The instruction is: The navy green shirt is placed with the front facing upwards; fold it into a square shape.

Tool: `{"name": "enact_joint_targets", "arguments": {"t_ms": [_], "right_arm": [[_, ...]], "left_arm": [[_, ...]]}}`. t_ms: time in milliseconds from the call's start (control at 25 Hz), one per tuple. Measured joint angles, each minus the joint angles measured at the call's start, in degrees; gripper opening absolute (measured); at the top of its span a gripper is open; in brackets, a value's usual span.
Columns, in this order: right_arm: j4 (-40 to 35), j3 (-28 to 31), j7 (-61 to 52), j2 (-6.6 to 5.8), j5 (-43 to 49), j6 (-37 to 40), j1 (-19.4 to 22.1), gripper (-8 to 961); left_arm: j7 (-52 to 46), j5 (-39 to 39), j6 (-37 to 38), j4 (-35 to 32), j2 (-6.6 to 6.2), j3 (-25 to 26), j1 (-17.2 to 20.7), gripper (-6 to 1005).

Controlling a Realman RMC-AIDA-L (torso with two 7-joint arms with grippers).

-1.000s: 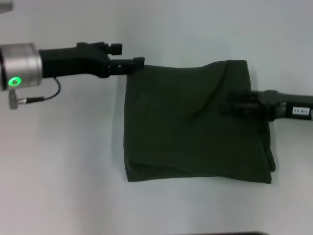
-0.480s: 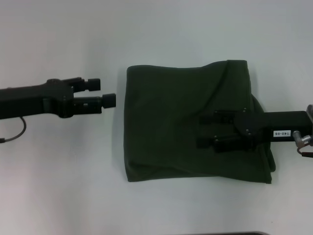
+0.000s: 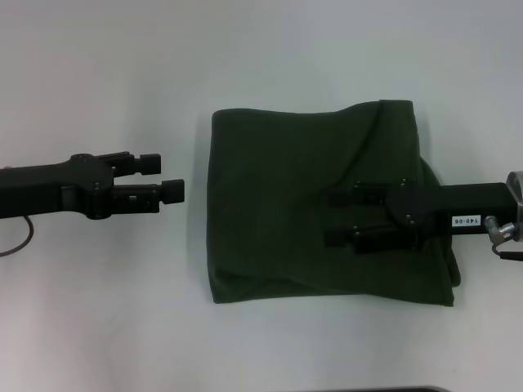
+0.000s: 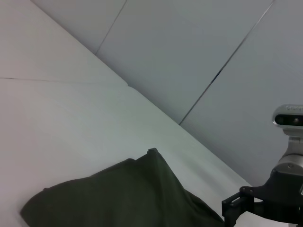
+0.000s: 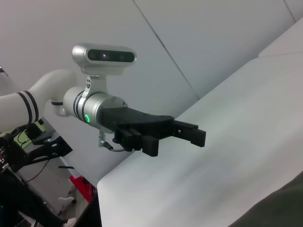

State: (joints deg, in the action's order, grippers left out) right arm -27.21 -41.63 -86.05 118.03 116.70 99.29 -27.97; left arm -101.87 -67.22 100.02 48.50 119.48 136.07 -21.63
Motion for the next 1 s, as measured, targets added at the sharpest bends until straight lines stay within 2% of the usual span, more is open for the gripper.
{"name": "enact_joint_targets", "arguments": {"t_ms": [1000], "right_arm": [[0.0, 0.1, -1.7, -0.45, -0.2, 0.2, 0.6, 915]], "left_arm": [[-0.4, 0.4, 0.8, -0.1, -0.33, -0.1, 0.5, 907]]}}
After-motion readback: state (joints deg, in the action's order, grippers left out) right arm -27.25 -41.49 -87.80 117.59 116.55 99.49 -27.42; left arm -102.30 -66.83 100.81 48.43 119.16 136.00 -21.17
